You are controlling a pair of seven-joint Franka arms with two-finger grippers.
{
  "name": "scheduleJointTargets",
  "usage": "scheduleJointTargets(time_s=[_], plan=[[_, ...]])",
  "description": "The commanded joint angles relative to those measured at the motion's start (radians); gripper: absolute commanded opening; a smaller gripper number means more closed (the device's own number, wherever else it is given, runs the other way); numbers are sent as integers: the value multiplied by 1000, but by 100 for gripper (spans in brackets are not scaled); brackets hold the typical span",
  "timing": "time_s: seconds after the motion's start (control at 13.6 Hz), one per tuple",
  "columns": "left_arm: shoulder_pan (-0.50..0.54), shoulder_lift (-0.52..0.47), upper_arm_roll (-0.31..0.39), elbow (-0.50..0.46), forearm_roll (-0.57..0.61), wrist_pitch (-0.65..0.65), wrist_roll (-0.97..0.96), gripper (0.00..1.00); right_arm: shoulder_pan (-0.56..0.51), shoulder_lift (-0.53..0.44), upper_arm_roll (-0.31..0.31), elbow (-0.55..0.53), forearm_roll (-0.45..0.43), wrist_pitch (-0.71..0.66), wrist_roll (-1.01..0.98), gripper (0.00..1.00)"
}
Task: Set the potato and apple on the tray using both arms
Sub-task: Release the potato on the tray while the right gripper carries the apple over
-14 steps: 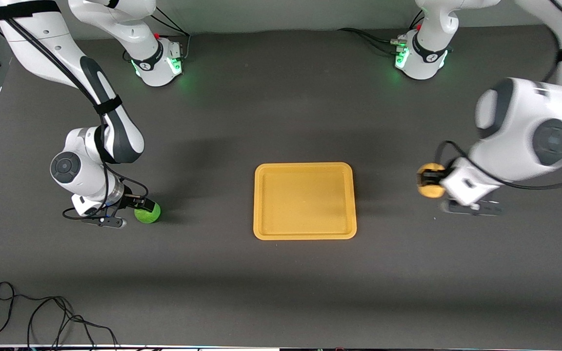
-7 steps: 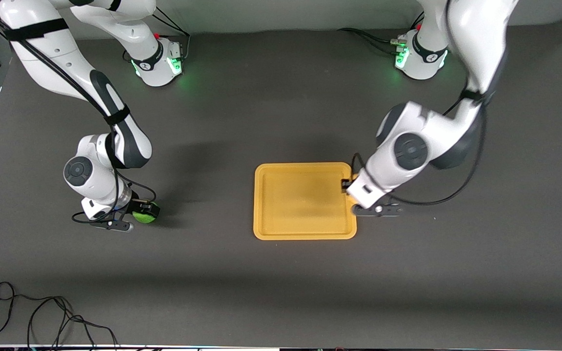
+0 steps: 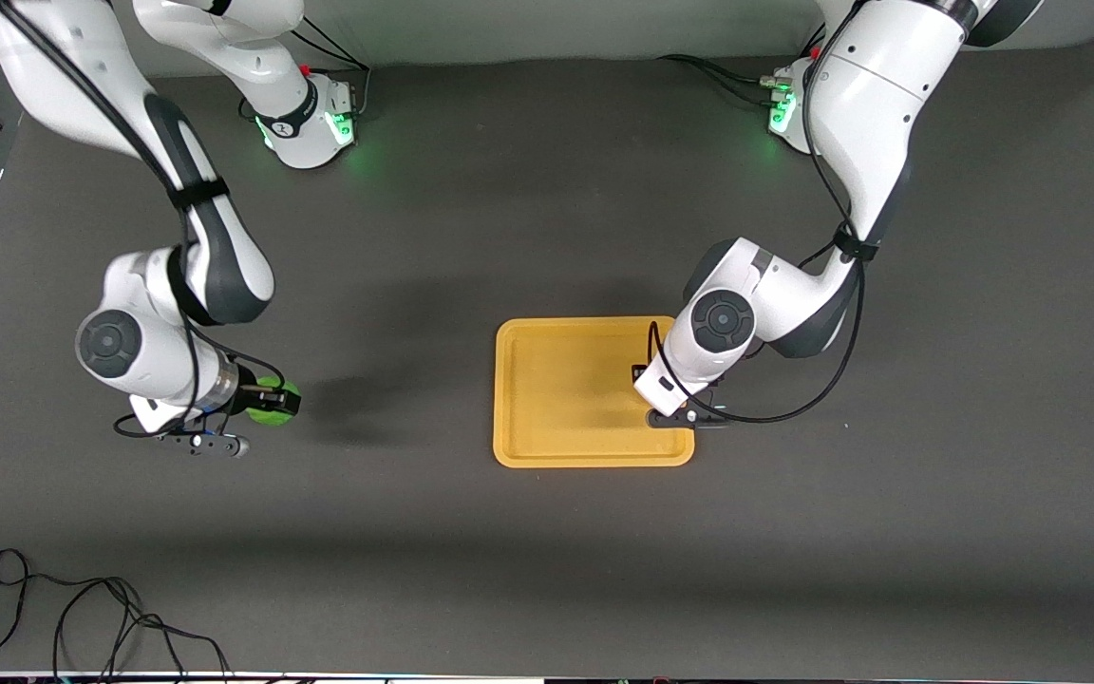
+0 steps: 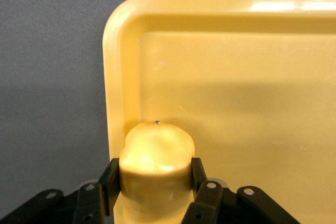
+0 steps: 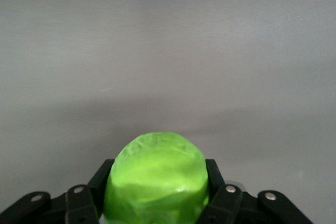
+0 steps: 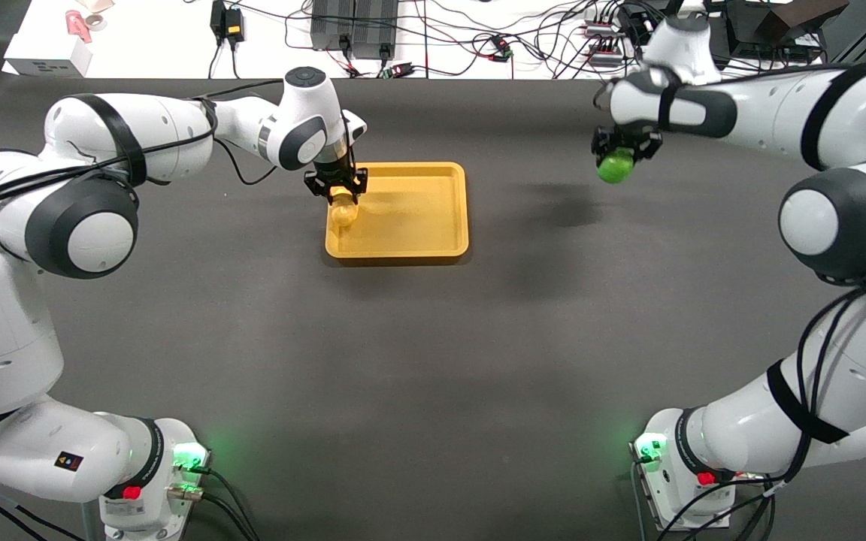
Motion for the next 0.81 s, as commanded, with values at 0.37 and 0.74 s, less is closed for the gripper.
scheduleJointTargets(time_s=[0.37,0.74], plan=[[-21,-5,14,18,34,-10,-69,100,34,234,366,359,-137,-61,648,24],[103,-220,9,15,8,-227,77,100,101,518,512,500,-435,136,982,24]])
